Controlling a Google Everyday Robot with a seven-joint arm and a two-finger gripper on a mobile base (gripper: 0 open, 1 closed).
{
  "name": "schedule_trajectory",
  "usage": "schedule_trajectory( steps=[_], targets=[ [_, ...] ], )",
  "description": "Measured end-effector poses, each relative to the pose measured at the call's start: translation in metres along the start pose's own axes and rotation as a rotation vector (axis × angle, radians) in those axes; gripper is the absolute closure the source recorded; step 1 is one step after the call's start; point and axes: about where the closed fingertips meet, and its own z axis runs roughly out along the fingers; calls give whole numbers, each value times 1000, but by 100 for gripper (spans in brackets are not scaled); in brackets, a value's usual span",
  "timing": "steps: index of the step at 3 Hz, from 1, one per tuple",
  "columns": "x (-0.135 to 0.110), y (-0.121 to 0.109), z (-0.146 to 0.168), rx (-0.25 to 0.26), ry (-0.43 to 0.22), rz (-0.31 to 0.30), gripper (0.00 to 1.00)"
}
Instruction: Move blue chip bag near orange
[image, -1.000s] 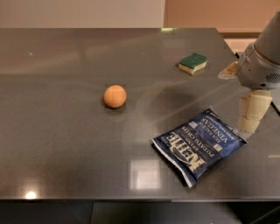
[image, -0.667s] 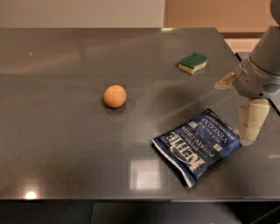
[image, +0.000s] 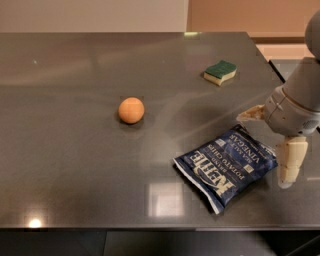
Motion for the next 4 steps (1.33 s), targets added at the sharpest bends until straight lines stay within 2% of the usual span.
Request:
schedule_trajectory(
  steps=[1, 2, 4],
  targets=[
    [-9, 11, 15, -7, -27, -83, 0],
    [-16, 13, 21, -14, -32, -123, 7],
    [-37, 6, 22, -34, -23, -168, 55]
  ],
)
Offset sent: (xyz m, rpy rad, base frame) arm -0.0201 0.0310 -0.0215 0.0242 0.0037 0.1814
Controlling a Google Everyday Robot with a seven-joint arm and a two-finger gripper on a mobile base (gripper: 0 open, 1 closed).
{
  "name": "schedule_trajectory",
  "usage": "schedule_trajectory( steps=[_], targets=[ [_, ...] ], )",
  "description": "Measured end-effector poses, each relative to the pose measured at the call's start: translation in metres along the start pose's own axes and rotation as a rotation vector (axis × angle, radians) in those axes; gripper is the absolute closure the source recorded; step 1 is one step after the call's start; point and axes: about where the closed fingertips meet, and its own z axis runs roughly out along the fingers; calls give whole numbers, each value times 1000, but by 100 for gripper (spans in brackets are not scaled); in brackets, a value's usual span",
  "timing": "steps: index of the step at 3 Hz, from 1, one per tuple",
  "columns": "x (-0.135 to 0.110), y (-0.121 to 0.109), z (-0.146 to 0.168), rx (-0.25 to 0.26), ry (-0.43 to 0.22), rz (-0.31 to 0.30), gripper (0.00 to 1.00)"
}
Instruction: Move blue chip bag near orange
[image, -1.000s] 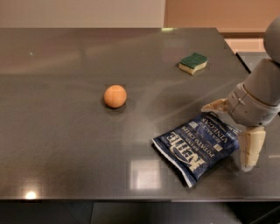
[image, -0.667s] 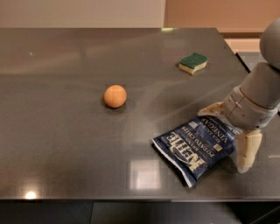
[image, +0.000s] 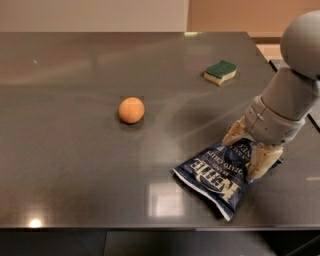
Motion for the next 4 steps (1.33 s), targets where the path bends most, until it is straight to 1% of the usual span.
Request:
schedule_trajectory(
  steps=[1, 2, 4],
  targets=[
    [-11, -11, -4, 5, 0, -17, 77],
    [-27, -30, -7, 15, 3, -61, 99],
    [-57, -92, -13, 62, 16, -155, 100]
  ],
)
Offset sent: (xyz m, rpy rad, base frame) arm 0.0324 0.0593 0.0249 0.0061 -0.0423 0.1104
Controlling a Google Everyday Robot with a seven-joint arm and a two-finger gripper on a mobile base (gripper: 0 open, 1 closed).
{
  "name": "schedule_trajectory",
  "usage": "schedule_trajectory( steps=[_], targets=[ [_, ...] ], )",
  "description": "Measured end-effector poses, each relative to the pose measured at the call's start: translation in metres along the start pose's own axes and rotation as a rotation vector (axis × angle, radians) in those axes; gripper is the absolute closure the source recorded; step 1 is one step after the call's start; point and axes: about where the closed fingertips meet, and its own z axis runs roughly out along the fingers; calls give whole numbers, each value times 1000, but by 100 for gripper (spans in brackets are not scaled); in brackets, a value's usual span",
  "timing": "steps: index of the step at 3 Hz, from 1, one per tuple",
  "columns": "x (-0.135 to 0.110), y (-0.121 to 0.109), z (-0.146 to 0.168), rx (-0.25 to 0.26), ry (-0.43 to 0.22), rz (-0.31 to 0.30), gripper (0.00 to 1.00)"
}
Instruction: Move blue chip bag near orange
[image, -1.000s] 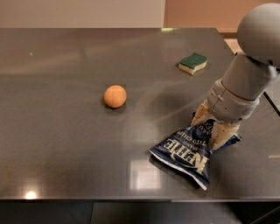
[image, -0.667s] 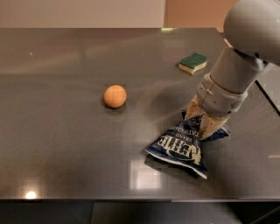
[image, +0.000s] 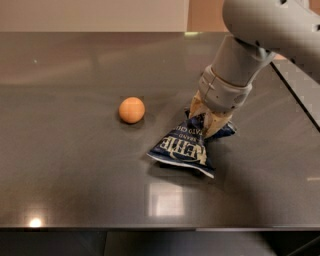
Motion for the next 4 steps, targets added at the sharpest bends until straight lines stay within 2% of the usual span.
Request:
schedule_trajectory(
  steps=[1, 2, 4],
  targets=[
    [-3, -31, 1, 23, 7, -30, 100],
    [-3, -56, 9, 31, 14, -54, 83],
    [-4, -86, 26, 34, 4, -81, 36]
  ],
)
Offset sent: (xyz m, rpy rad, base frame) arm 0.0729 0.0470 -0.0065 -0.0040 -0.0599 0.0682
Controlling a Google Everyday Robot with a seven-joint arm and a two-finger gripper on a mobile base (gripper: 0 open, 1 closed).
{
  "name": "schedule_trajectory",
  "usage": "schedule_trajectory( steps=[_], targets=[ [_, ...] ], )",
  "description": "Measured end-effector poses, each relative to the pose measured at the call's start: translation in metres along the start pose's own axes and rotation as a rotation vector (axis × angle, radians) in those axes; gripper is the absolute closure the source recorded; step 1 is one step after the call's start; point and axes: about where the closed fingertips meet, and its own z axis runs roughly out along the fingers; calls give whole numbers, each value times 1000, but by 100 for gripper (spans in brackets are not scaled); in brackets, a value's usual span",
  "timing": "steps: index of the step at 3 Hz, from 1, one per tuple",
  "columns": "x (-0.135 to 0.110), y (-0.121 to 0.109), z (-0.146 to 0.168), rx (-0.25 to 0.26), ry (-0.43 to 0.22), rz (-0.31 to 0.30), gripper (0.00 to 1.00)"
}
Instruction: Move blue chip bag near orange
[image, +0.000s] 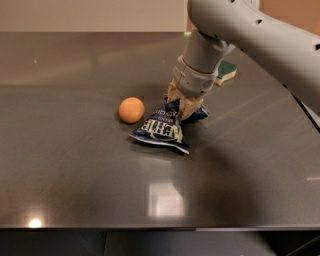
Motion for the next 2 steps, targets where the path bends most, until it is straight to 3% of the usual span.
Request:
schedule_trajectory(
  steps=[1, 2],
  targets=[
    [1, -10, 4, -1, -3, -11, 12],
    [0, -10, 5, 0, -4, -11, 0]
  ],
)
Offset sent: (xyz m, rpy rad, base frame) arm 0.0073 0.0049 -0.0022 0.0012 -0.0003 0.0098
